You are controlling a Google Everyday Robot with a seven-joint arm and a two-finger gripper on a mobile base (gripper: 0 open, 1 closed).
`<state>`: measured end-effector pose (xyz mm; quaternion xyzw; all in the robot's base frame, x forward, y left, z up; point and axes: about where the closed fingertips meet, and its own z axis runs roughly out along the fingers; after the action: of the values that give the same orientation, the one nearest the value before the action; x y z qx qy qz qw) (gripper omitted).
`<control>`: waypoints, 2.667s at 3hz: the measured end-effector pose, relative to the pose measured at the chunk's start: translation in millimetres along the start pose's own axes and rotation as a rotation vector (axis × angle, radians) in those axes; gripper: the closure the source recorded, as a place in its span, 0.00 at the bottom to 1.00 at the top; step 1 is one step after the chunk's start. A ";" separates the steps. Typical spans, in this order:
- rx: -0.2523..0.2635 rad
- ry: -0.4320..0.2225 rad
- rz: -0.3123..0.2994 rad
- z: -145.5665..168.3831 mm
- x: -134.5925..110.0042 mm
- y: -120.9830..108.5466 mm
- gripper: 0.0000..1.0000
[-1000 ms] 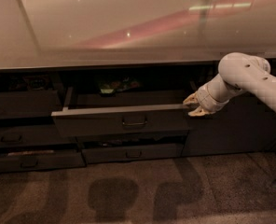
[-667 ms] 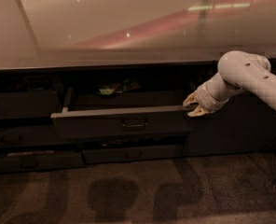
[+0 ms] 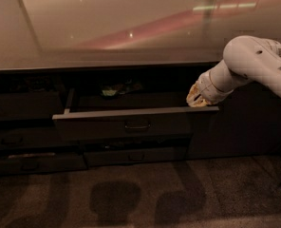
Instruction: Open top drawer
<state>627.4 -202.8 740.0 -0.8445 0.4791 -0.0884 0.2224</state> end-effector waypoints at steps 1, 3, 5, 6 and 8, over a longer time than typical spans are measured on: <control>0.000 0.000 0.000 0.0 0.0 0.0 1.00; -0.047 0.039 0.053 25.3 41.4 -26.0 1.00; -0.103 -0.007 0.094 54.5 51.6 -10.5 1.00; -0.158 -0.045 0.127 81.3 60.8 3.8 1.00; -0.179 -0.052 0.113 84.9 52.8 21.5 1.00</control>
Offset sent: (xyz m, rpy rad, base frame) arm 0.0373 -0.0153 0.0010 -0.0192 0.0124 -0.0467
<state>669.3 -232.4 651.6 -0.8347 0.5259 -0.0106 0.1634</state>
